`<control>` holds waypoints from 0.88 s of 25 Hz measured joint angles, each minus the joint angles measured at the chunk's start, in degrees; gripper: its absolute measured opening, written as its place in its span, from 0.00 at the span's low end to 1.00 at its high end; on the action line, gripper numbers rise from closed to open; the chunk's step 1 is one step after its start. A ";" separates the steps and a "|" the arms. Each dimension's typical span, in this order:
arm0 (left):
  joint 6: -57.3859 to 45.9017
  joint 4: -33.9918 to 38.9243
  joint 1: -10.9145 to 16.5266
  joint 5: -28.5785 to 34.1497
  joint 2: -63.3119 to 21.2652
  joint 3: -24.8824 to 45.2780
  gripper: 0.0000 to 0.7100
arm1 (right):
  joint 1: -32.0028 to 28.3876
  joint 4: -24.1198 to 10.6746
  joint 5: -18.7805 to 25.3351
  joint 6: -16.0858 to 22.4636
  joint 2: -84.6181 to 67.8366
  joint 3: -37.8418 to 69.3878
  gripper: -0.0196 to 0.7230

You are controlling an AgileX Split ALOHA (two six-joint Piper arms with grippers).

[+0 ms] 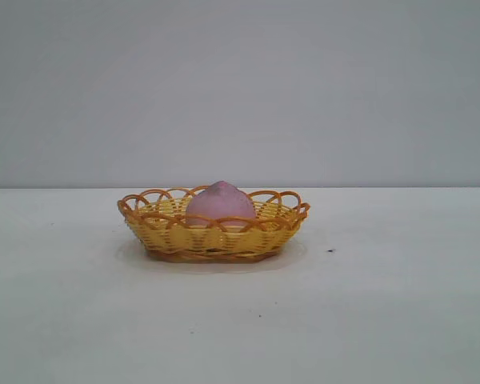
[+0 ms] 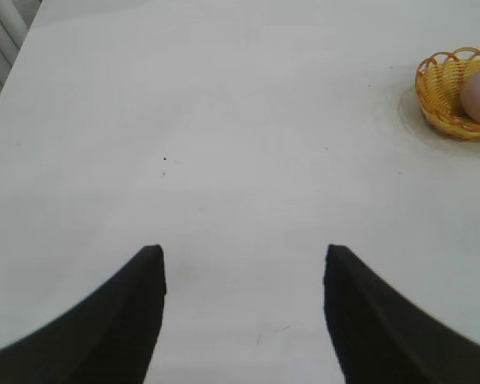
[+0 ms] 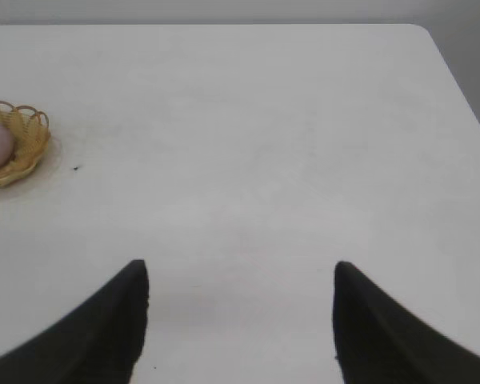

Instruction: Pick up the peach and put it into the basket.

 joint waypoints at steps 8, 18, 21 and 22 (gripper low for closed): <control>0.00 0.00 0.00 0.00 0.00 0.00 0.54 | 0.00 0.11 0.00 0.00 0.00 0.00 0.58; 0.00 0.00 0.00 0.00 0.00 0.00 0.54 | 0.00 0.11 0.09 -0.30 0.00 0.00 0.58; 0.00 0.00 0.00 0.00 0.00 0.00 0.54 | 0.00 0.11 0.09 -0.30 0.00 0.00 0.58; 0.00 0.00 0.00 0.00 0.00 0.00 0.54 | 0.00 0.11 0.09 -0.30 0.00 0.00 0.58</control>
